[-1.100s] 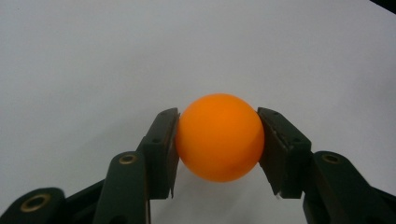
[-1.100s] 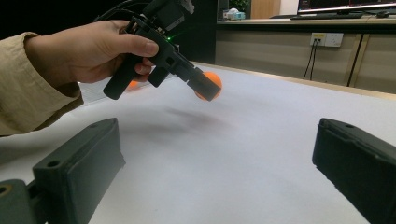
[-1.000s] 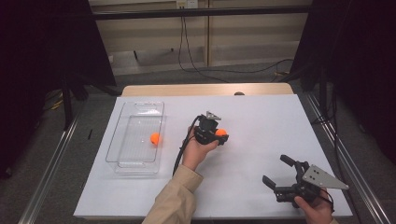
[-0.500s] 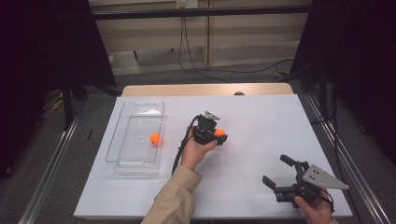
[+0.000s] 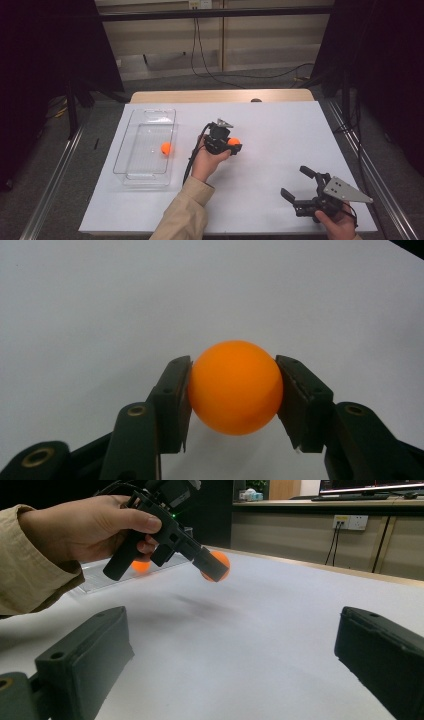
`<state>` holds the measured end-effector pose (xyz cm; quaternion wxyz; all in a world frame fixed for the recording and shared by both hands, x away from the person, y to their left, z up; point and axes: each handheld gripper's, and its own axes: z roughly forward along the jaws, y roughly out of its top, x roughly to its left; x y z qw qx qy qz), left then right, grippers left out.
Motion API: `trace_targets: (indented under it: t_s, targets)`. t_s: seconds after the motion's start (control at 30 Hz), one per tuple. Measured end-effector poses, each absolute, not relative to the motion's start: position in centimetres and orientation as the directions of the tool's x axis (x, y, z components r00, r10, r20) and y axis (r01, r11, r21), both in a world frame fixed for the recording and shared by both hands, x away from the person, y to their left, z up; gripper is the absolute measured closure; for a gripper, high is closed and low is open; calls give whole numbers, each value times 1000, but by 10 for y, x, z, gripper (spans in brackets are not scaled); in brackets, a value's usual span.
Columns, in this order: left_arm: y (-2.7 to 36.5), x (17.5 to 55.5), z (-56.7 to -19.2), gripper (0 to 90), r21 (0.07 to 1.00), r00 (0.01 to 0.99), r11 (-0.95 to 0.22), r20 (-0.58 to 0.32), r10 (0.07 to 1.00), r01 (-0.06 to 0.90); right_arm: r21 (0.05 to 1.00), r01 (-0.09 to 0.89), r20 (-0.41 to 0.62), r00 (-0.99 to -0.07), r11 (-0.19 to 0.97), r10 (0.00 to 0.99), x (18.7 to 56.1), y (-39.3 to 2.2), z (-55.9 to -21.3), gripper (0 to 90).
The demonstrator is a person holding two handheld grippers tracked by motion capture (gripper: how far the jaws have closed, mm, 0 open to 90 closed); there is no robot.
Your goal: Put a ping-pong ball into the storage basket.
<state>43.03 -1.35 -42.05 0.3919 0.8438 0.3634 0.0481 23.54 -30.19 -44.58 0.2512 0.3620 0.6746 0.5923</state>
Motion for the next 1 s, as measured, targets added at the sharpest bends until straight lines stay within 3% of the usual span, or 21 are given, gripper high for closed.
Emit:
trace_targets:
  t_s: [1.0]
  targets:
    - [9,426,-411,510,697,719,-420,-199,666,582,981,192,88,-611,39,787,236,-301,-446,12]
